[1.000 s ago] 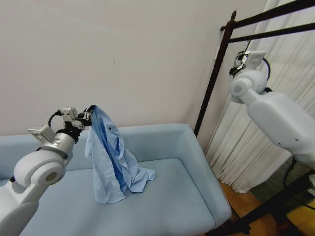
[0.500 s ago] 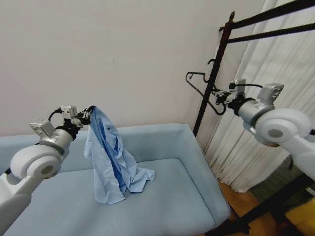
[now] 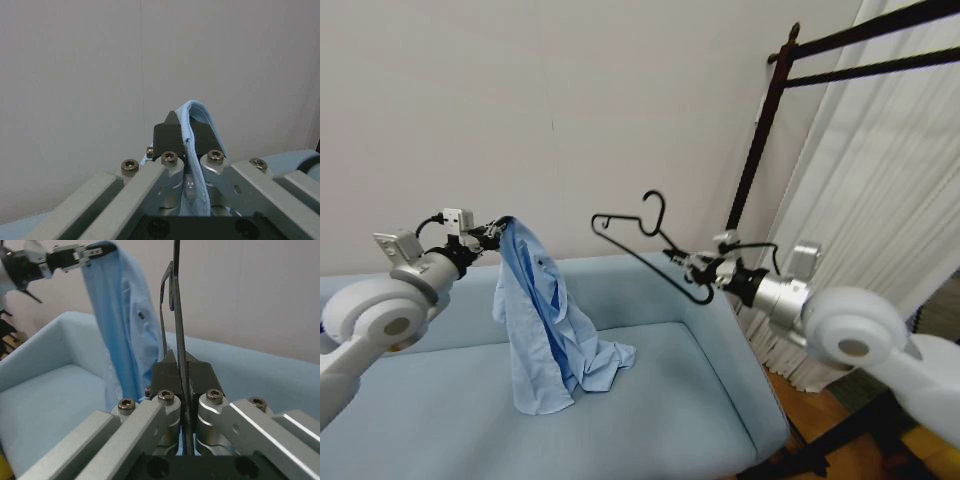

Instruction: Pick up the clothes from the sofa and hang them on the clothes hanger.

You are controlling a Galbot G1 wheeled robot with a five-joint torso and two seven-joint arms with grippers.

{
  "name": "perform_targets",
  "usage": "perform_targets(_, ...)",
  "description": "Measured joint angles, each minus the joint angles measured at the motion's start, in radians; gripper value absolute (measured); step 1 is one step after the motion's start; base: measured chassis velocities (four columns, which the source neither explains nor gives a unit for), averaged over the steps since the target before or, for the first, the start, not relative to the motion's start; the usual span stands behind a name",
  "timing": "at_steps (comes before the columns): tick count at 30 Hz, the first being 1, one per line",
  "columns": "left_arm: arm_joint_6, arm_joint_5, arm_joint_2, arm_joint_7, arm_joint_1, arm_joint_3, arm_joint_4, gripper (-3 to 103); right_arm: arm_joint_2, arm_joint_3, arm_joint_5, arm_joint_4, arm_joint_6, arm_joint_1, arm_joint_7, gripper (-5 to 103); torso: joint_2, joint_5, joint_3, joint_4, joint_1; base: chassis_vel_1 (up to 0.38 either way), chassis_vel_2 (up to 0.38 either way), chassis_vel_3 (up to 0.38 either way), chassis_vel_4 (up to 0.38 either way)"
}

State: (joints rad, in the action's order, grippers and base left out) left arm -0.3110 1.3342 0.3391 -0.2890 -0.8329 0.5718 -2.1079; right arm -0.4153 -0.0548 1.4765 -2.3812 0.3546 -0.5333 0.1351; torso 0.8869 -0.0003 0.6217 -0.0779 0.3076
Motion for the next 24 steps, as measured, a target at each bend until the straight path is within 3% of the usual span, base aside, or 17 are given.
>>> perform_targets(6,-0.002,0.017,-0.017,0.001,0.000,0.005,-0.017,1,-0.075,0.035,-0.050,-0.005,0.012,0.001,-0.007,2,0.000,0.0003,0.000,0.0002,0.000,0.000,0.000,0.000,0.000)
perform_targets(15,-0.003,0.016,-0.018,-0.003,0.000,0.003,-0.027,1,-0.077,0.026,-0.050,-0.029,0.011,0.014,-0.006,2,0.000,0.0002,0.000,-0.0002,0.000,0.000,0.000,0.000,0.000)
perform_targets(24,-0.004,0.021,-0.027,-0.015,0.003,0.017,-0.045,1,-0.120,0.087,-0.018,-0.041,0.026,0.107,0.018,2,0.000,0.0002,0.000,0.0001,0.000,0.000,0.000,0.000,0.000)
